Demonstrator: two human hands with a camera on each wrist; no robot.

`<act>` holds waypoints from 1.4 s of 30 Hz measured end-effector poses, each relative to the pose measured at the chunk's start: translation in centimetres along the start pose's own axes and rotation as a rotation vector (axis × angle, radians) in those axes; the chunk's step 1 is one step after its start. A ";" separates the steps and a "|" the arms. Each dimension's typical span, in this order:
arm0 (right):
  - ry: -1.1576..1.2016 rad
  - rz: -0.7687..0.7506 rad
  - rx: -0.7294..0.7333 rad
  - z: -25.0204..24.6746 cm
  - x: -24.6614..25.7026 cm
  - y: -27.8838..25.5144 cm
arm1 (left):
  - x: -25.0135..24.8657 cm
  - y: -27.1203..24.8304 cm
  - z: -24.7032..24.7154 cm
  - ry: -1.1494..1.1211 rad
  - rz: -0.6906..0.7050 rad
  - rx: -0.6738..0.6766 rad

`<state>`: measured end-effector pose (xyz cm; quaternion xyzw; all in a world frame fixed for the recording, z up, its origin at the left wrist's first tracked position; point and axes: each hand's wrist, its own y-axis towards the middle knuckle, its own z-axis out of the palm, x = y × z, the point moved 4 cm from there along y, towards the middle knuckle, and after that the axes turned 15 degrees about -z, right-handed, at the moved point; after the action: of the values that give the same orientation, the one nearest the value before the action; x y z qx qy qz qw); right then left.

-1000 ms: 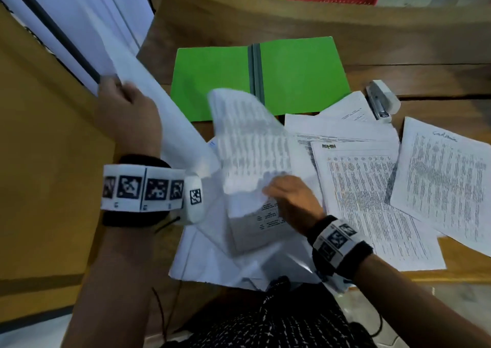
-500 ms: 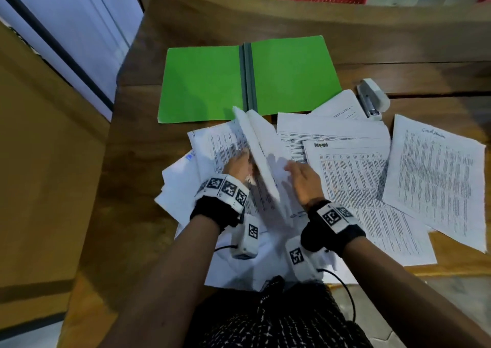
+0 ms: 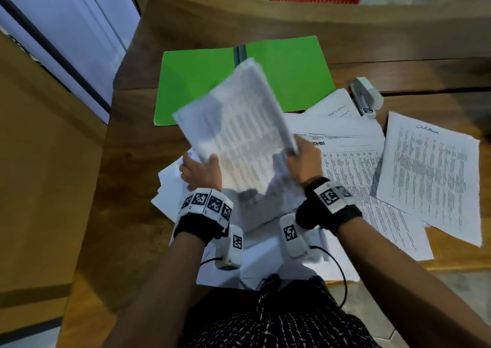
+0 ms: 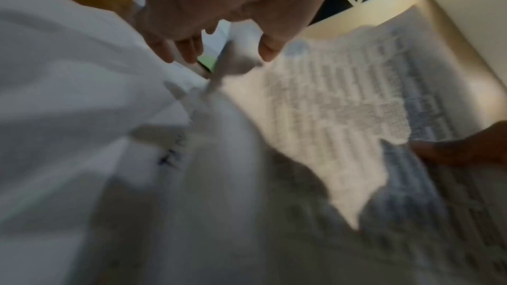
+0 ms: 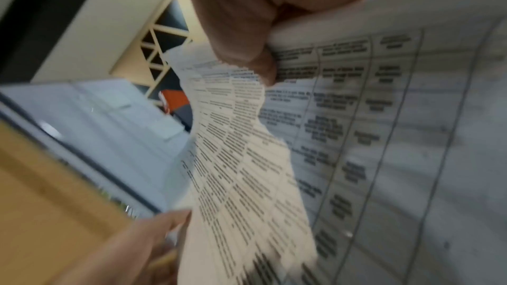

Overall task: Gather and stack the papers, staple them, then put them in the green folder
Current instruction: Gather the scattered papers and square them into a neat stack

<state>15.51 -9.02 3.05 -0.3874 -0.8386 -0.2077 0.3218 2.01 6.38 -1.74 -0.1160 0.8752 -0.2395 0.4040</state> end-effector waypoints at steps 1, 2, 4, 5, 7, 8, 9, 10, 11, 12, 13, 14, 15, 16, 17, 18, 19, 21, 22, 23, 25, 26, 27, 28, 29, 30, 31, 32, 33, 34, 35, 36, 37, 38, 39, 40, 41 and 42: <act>0.026 0.017 -0.099 -2.0 -0.7 0.2 | -0.6 -0.5 0.6 -0.027 0.049 0.012; 0.036 0.056 -0.189 -4.2 -1.8 0.2 | -1.2 -1.5 1.3 -0.043 0.115 0.047; 0.010 0.173 -0.353 -8.1 -4.6 0.0 | -2.2 -3.6 3.4 0.023 0.260 0.136; 0.001 0.229 -0.411 -10.0 -6.2 -0.2 | -2.4 -4.9 4.8 0.108 0.317 0.176; 0.015 0.323 -0.473 -12.9 -9.3 -0.9 | -2.0 -7.7 7.9 0.284 0.374 0.286; 0.011 0.360 -0.482 -13.8 -10.8 -1.2 | -1.4 -9.0 9.5 0.384 0.368 0.347; 0.000 0.389 -0.479 -14.8 -12.2 -1.7 | -0.9 -10.3 11.2 0.475 0.348 0.401; -0.006 0.407 -0.472 -15.2 -13.4 -2.1 | -0.3 -11.1 12.3 0.536 0.303 0.446; 0.000 0.424 -0.466 -15.4 -14.6 -2.7 | 0.2 -11.8 13.4 0.572 0.259 0.484; 0.002 0.437 -0.453 -15.6 -15.7 -3.3 | 0.4 -12.6 14.4 0.585 0.221 0.505; 0.005 0.447 -0.423 -15.6 -16.5 -3.8 | 0.6 -13.2 15.1 0.564 0.188 0.506; 0.009 0.455 -0.384 -15.5 -17.3 -4.3 | 0.5 -13.8 15.5 0.525 0.156 0.493; 0.012 0.463 -0.348 -15.2 -18.2 -4.7 | 0.4 -14.1 15.7 0.478 0.128 0.453; 0.018 0.472 -0.309 -14.9 -18.9 -5.0 | 0.0 -14.0 15.7 0.422 0.111 0.390; 0.033 0.485 -0.272 -14.4 -19.7 -5.2 | -0.5 -13.8 15.4 0.360 0.105 0.329; 0.049 0.499 -0.236 -13.8 -20.2 -5.3 | -1.3 -13.4 15.0 0.282 0.101 0.277; 0.066 0.511 -0.197 -13.2 -20.5 -5.3 | -1.9 -13.0 14.7 0.222 0.091 0.243; 0.106 0.515 -0.102 -11.9 -20.5 -5.4 | -2.8 -12.2 14.8 0.197 0.066 0.258; 0.124 0.499 -0.047 -11.4 -20.1 -5.3 | -2.8 -12.1 15.2 0.220 0.055 0.296; 0.132 0.461 0.016 -10.8 -19.8 -5.1 | -2.7 -12.3 15.5 0.242 0.030 0.344; 0.123 0.389 0.099 -10.4 -19.3 -4.5 | -2.1 -12.8 15.9 0.329 0.013 0.393; 0.081 0.392 0.097 -10.8 -19.7 -4.2 | -1.7 -12.9 16.1 0.395 0.033 0.384; 0.001 0.432 0.067 -11.7 -20.5 -3.9 | -1.5 -12.8 16.3 0.447 0.055 0.359; -0.106 0.507 0.018 -13.0 -21.5 -3.7 | -1.4 -12.9 16.1 0.475 0.063 0.317; -0.196 0.611 -0.045 -14.6 -22.6 -3.9 | -1.6 -12.8 15.9 0.483 0.070 0.263; -0.239 0.730 -0.101 -16.3 -23.7 -4.2 | -1.8 -12.6 15.5 0.485 0.081 0.209; -0.253 0.833 -0.150 -17.8 -24.9 -4.7 | -1.9 -12.1 15.4 0.490 0.086 0.162; -0.263 0.912 -0.180 -19.0 -25.9 -5.3 | -2.0 -11.8 15.2 0.506 0.095 0.120; -0.248 0.962 -0.192 -19.7 -27.2 -5.6 | -2.2 -11.5 14.9 0.539 0.106 0.074; -0.244 1.001 -0.188 -20.3 -27.6 -6.1 | -2.4 -11.3 14.5 0.575 0.110 0.027; -0.251 1.012 -0.180 -20.5 -28.7 -6.3 | -2.6 -11.0 14.1 0.590 0.096 -0.010; -0.268 1.019 -0.172 -20.6 -29.1 -6.4 | -2.7 -10.7 13.8 0.588 0.077 -0.027; -0.254 1.006 -0.165 -20.6 -29.6 -6.4 | -2.9 -10.4 13.7 0.584 0.067 -0.021; -0.191 0.991 -0.157 -20.5 -29.6 -6.2 | -3.0 -10.2 13.7 0.577 0.075 0.004; -0.109 0.953 -0.169 -20.4 -29.8 -5.9 | -3.1 -9.8 14.0 0.571 0.093 0.039; -0.031 0.906 -0.191 -20.4 -29.5 -5.5 | -3.2 -9.7 14.2 0.552 0.120 0.070; 0.020 0.836 -0.231 -20.5 -29.2 -5.1 | -3.5 -9.7 14.2 0.526 0.136 0.088; 0.033 0.774 -0.285 -20.7 -28.7 -4.9 | -3.7 -9.8 14.1 0.500 0.149 0.095</act>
<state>33.67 -39.24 -2.92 -0.7115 -0.5886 -0.1916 0.3326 15.21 -5.18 -2.20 0.0306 0.9417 -0.2713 0.1968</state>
